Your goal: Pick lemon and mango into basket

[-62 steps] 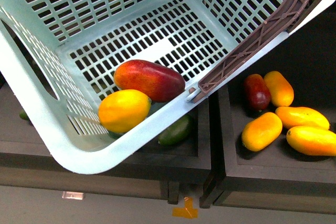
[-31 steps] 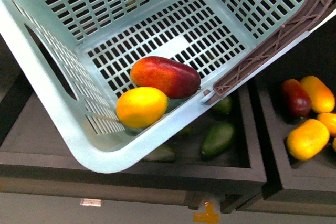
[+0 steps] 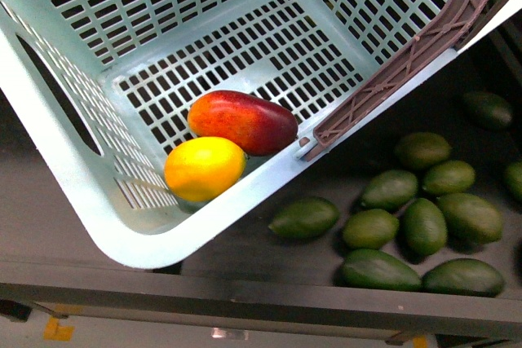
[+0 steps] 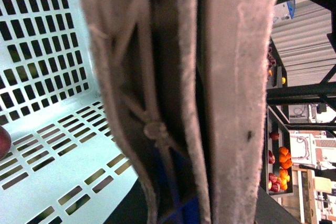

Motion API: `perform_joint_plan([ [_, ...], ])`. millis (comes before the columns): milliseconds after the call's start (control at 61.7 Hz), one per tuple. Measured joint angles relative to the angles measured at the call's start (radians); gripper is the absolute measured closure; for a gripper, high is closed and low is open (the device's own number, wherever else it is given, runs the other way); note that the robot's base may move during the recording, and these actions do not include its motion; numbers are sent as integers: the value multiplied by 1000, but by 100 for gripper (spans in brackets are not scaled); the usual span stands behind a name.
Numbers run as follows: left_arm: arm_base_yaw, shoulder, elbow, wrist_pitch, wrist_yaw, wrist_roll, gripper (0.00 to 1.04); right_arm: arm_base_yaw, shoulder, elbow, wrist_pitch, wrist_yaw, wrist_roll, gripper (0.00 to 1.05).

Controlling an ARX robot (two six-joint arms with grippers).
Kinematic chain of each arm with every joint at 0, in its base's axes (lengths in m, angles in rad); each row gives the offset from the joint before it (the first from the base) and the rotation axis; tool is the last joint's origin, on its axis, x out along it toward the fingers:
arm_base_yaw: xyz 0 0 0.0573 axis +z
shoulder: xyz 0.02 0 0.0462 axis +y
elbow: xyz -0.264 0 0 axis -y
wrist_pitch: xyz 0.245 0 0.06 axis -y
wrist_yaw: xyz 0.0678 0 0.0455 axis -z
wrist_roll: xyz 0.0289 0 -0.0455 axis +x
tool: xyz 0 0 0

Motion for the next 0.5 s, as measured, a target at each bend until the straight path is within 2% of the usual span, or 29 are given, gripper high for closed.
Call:
perform_joint_plan([
  [405,15,0,0,0,-15,0,88,-2,0,0,0,-9,0,9],
  [470,17,-1,0,0,-40,14,88,-2,1,0,0,-7,0,9],
  [503,10,3,10,-28,-111,5,88,-1,0,0,0,-6,0,9],
])
